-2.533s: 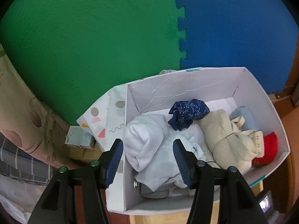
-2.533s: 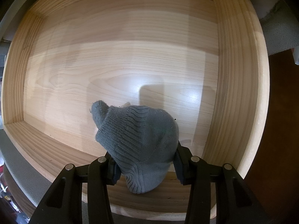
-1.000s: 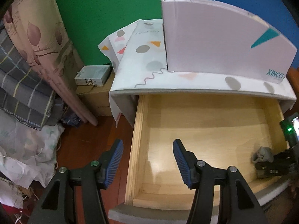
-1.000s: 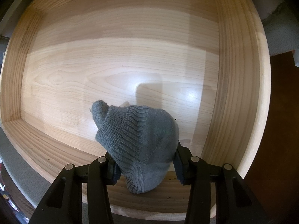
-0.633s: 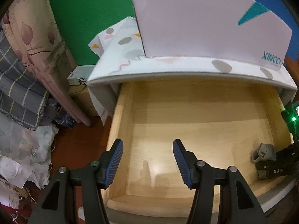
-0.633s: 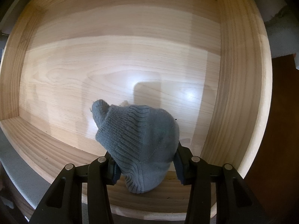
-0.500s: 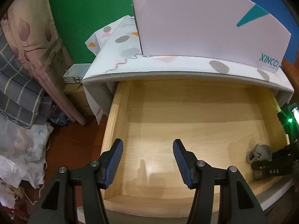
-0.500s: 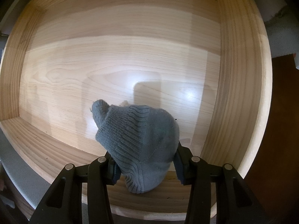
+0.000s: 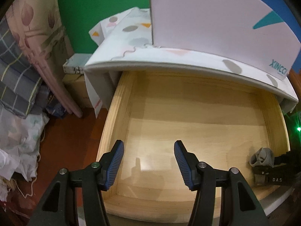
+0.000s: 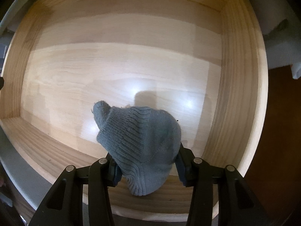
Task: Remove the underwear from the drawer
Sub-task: 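Lift the grey knit sock with the right gripper over the white box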
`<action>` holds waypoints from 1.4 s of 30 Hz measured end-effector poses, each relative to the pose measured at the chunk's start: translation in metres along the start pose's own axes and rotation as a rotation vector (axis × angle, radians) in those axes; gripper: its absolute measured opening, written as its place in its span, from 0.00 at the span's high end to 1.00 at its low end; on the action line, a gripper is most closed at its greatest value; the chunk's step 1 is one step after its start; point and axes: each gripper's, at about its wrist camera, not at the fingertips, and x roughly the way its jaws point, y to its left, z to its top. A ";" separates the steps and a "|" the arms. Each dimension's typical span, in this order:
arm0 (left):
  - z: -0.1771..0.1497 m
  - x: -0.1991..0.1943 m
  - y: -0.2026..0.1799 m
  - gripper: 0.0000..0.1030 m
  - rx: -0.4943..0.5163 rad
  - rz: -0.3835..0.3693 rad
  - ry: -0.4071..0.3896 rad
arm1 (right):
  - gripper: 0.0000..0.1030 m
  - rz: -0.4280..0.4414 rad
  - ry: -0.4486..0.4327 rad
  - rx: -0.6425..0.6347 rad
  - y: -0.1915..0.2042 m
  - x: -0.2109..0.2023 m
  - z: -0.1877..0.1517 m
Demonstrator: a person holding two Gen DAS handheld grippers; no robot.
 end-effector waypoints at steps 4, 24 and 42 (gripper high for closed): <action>0.000 -0.005 -0.004 0.45 0.021 -0.007 -0.025 | 0.59 -0.017 -0.045 -0.023 0.006 -0.009 -0.003; -0.003 -0.004 -0.005 0.45 0.019 0.006 -0.013 | 0.58 -0.079 -0.343 0.026 0.018 -0.079 -0.045; -0.026 -0.038 -0.002 0.45 0.028 0.008 -0.065 | 0.58 0.029 -0.491 0.010 0.003 -0.165 -0.052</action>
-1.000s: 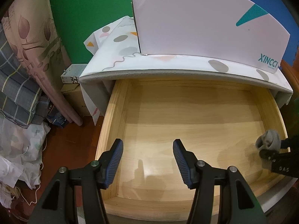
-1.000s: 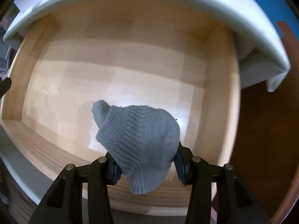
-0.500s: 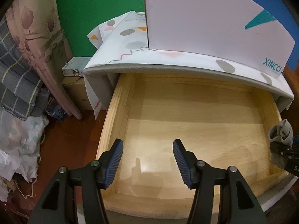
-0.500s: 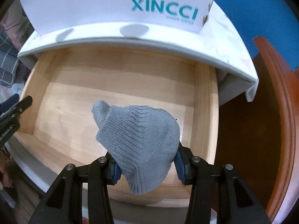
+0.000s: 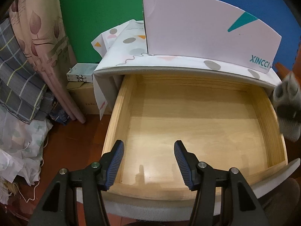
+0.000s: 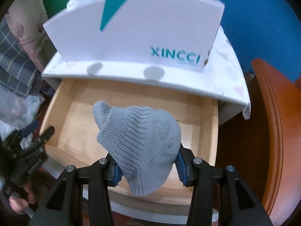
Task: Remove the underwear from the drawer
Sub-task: 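Lift the grey knit sock with the right gripper over the white box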
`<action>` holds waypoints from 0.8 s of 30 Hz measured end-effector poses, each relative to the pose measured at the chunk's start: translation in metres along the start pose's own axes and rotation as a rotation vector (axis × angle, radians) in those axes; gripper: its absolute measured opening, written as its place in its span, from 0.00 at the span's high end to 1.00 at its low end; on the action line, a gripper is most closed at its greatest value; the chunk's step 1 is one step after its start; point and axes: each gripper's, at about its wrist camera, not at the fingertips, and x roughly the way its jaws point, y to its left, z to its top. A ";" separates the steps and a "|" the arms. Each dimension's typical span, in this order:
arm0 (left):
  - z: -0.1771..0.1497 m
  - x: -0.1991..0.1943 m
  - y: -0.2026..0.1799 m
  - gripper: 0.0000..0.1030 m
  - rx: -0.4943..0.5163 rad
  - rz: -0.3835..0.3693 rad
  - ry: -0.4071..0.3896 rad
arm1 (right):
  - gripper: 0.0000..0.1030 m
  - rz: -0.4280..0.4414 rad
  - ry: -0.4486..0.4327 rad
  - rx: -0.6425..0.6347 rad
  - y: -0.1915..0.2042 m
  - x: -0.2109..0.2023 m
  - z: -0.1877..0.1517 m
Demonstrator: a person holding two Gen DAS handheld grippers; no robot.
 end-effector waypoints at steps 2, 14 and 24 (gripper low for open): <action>0.001 0.000 0.000 0.45 -0.001 0.008 -0.005 | 0.58 0.011 -0.022 0.008 -0.001 -0.011 0.007; -0.001 0.004 -0.005 0.45 0.030 0.032 -0.004 | 0.58 0.028 -0.169 0.038 0.001 -0.067 0.084; 0.000 0.004 -0.002 0.45 0.015 0.012 -0.005 | 0.58 -0.032 -0.209 0.041 0.002 -0.078 0.152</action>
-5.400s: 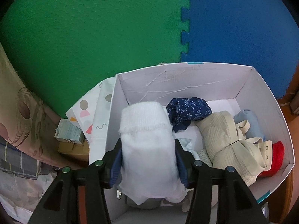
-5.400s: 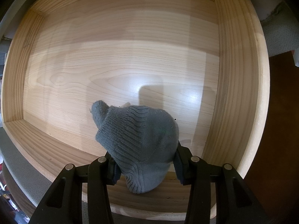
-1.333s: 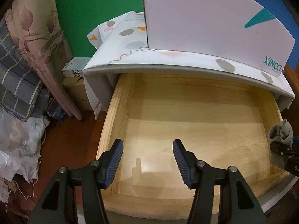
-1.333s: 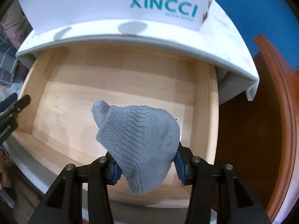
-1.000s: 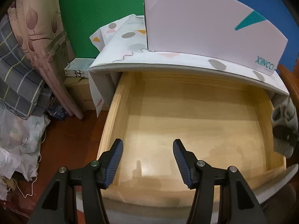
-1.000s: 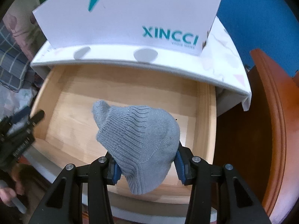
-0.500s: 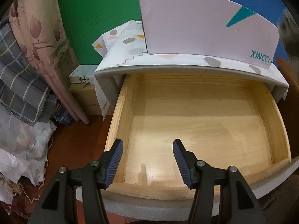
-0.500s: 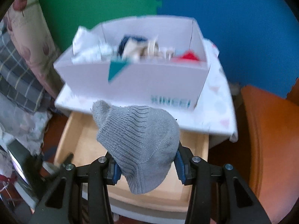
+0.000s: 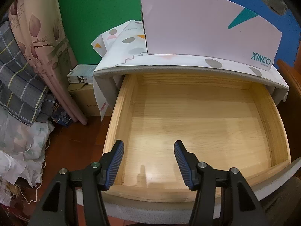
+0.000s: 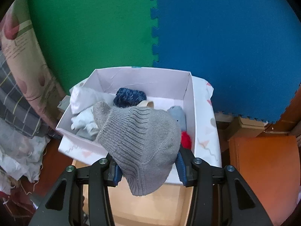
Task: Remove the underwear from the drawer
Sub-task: 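Lift the grey knit sock with the right gripper over the white box, then lower the grey sock into the box and open the right gripper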
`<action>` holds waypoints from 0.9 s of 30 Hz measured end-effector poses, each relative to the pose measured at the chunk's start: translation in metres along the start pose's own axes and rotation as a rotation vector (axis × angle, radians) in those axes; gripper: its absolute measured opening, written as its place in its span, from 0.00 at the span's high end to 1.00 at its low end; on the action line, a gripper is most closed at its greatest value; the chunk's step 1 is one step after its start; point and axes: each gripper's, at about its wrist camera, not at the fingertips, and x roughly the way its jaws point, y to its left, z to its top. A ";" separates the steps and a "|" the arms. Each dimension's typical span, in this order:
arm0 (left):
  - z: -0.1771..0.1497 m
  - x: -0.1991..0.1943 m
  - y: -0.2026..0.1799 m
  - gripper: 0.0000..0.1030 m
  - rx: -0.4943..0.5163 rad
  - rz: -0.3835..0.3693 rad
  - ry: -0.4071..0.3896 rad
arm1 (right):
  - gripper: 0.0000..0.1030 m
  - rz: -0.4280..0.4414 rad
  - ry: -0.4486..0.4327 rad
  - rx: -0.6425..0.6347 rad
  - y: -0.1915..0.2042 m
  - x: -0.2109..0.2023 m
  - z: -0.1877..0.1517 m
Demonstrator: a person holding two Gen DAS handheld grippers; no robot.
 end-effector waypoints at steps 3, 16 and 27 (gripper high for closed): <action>0.000 0.000 0.000 0.45 -0.003 -0.005 -0.003 | 0.58 -0.026 0.008 -0.005 0.001 0.009 0.011; 0.001 0.000 0.002 0.45 -0.022 -0.019 -0.010 | 0.57 -0.119 0.122 -0.006 -0.004 0.084 0.020; 0.002 -0.001 0.003 0.45 -0.028 -0.027 -0.008 | 0.57 -0.146 0.185 0.030 -0.014 0.123 0.021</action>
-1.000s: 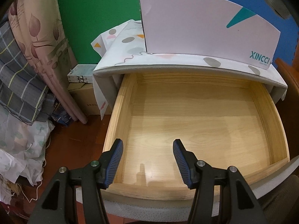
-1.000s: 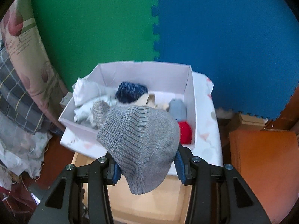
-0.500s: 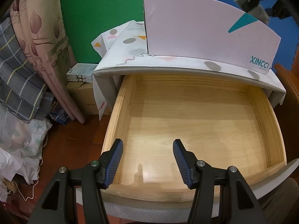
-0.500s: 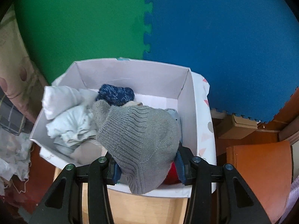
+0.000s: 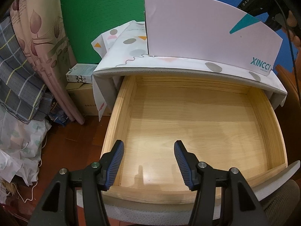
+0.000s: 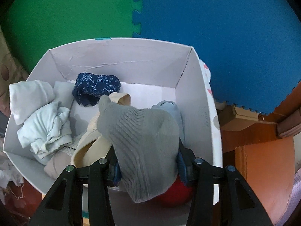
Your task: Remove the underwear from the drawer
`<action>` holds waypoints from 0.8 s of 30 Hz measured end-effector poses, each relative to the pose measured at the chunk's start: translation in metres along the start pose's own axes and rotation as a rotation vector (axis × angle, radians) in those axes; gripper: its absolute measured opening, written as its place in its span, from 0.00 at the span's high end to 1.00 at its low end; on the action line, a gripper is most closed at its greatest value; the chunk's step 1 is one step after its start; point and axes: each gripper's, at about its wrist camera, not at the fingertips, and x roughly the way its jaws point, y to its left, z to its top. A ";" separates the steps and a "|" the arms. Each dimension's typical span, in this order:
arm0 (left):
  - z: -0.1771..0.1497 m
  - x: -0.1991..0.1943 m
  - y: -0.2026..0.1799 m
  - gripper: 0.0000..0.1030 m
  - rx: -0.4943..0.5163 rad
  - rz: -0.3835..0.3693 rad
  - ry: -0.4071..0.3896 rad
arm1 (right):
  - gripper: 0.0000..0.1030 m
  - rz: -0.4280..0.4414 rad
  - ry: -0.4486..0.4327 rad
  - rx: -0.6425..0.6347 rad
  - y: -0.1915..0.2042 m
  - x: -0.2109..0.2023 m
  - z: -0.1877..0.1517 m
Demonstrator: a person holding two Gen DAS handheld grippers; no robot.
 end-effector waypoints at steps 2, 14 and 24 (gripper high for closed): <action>0.000 0.000 0.000 0.45 -0.003 -0.001 0.001 | 0.55 0.003 -0.001 0.005 0.000 0.001 0.001; 0.000 0.001 0.000 0.45 0.002 -0.003 0.005 | 0.28 -0.022 -0.067 -0.001 -0.001 -0.016 0.001; 0.000 0.000 -0.002 0.45 0.000 -0.004 0.009 | 0.08 0.049 -0.200 -0.034 0.009 -0.084 -0.021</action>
